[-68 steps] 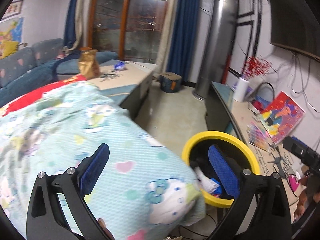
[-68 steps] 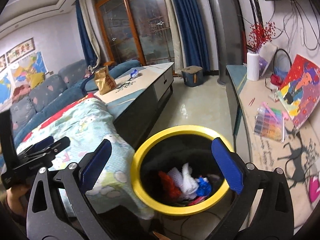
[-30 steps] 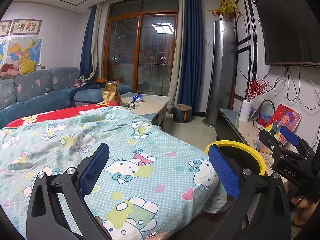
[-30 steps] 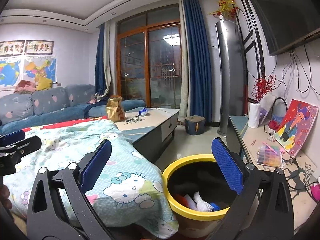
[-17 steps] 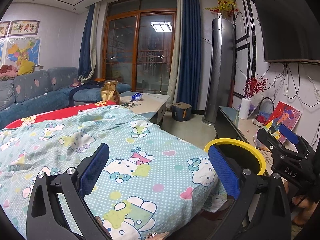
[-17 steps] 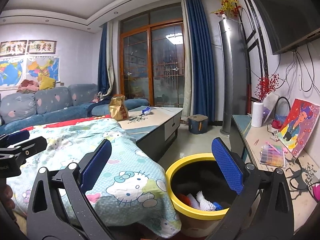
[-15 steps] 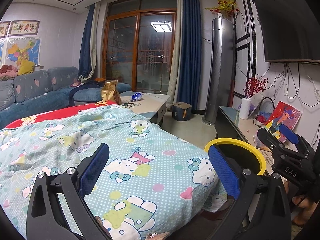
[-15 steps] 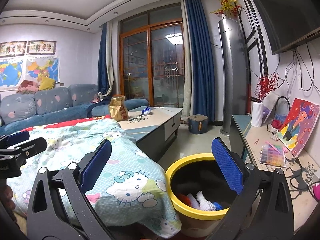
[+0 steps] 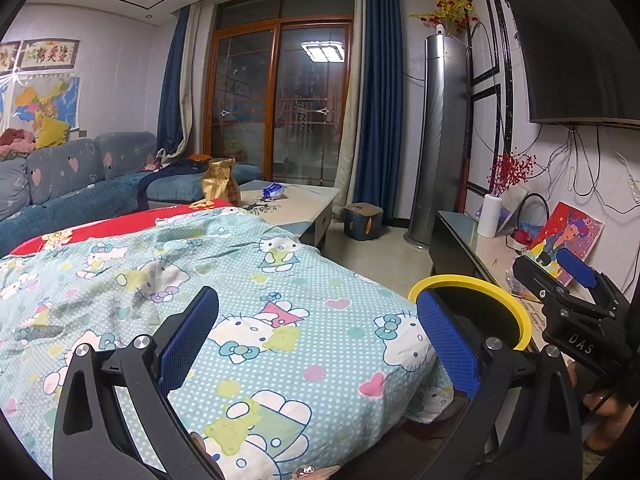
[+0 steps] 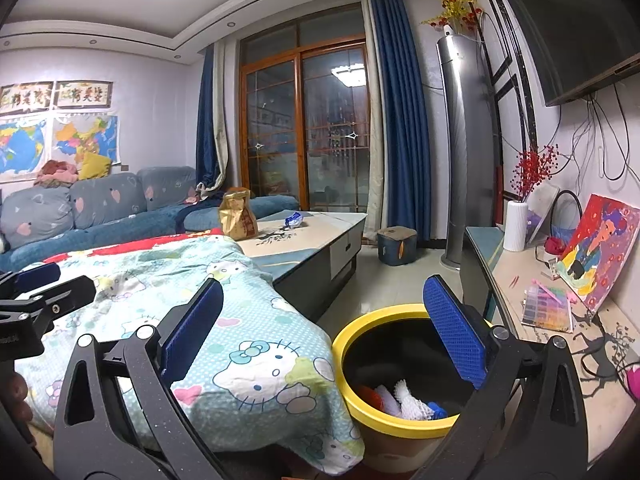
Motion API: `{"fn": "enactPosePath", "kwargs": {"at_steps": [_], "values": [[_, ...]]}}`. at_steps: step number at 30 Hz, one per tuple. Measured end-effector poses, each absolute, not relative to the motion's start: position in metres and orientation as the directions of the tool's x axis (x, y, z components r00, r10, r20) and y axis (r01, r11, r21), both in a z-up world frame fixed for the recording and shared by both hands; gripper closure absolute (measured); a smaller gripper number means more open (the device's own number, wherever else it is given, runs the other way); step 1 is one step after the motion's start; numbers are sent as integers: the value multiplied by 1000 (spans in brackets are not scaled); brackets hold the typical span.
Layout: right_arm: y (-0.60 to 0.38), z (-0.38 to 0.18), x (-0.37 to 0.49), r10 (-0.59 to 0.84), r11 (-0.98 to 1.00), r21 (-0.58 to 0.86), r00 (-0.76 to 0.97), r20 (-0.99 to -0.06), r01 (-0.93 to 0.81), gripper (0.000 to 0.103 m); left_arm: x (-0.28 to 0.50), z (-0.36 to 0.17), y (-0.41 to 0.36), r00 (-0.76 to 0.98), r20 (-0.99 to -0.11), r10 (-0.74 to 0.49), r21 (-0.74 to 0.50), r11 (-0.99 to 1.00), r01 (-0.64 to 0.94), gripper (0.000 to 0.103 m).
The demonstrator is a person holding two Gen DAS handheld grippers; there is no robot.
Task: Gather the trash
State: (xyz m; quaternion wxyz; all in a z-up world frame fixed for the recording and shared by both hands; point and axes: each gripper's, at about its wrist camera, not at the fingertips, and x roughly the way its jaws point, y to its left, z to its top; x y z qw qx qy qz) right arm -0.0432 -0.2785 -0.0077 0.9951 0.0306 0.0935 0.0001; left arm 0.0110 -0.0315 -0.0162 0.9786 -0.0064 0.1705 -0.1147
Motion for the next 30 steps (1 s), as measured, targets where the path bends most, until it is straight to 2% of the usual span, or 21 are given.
{"fn": "enactPosePath", "kwargs": {"at_steps": [30], "values": [[-276, -14, -41, 4, 997, 78, 981, -194, 11, 11, 11, -18, -35, 909, -346, -231, -54, 972, 227, 6]]}}
